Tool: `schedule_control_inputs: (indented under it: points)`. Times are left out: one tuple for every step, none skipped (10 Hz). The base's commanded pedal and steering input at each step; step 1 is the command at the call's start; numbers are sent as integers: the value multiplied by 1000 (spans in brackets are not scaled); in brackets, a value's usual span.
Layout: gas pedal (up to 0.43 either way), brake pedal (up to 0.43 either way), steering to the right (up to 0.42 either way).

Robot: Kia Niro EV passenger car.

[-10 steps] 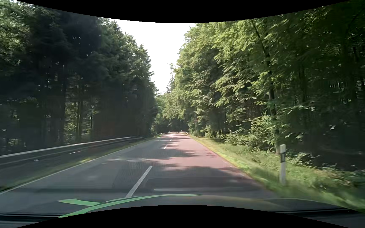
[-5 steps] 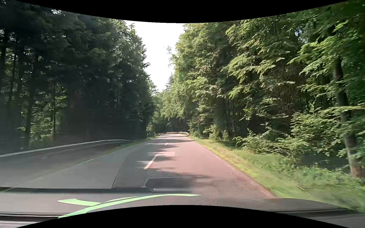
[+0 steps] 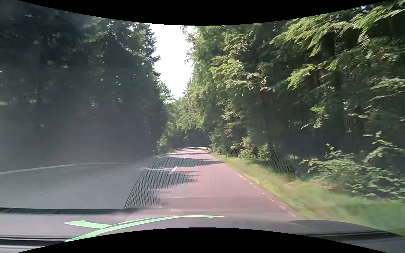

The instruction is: Follow the waypoints while adhering to traffic rules and regulations

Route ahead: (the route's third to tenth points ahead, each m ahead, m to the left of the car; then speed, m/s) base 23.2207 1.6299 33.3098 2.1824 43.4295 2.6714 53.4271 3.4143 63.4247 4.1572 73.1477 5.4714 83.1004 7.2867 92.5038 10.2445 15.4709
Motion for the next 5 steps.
schedule_control_inputs:
  points:
    - [98,0,-3]
    - [79,0,-3]
    - [59,0,-4]
    - [59,0,-5]
    - [59,0,-5]
